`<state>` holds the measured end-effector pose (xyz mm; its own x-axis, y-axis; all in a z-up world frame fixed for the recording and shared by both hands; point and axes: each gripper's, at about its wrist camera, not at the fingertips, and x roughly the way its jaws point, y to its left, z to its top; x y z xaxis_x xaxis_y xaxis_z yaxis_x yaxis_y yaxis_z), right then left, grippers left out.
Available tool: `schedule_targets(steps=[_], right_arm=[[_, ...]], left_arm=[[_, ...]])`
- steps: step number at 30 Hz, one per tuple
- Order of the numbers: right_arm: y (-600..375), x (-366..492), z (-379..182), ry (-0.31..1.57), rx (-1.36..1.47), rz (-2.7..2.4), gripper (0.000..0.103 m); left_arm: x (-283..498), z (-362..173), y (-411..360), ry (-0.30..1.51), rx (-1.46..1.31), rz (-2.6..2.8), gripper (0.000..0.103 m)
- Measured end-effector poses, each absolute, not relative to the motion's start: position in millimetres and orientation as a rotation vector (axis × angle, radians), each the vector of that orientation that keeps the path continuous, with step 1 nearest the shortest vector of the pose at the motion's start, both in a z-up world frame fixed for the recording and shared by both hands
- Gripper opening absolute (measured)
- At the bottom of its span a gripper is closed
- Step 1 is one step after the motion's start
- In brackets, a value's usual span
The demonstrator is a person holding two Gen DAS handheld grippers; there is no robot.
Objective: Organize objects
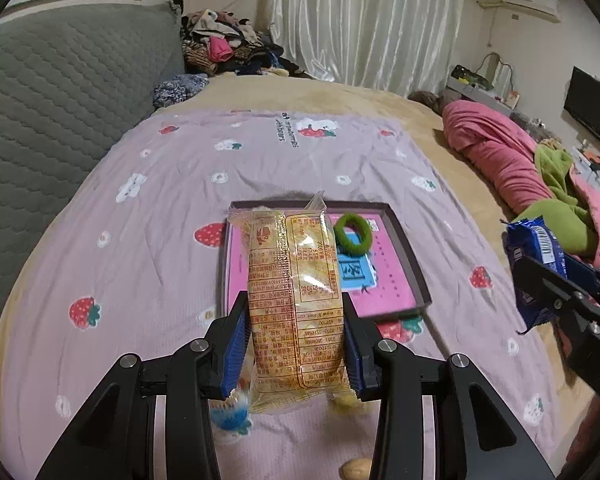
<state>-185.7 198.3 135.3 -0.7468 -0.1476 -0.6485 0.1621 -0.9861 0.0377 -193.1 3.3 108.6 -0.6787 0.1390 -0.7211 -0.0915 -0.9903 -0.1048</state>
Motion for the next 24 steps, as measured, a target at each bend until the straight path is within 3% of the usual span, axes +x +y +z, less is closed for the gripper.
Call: schedule_targets(steps=[9,24], right_arm=[[196.2,-223.0,124.5,0.037,1.015,-2.780,0.052],[193.8,-274.8,63.3,0.004,1.075,-2.733,0.052]], left_arm=[[-231.7,99.4,-2.7,-0.070,-1.204,2.787,0.043],[-288.2,33.6,10.3,-0.082,-1.275,2.739,0.043]])
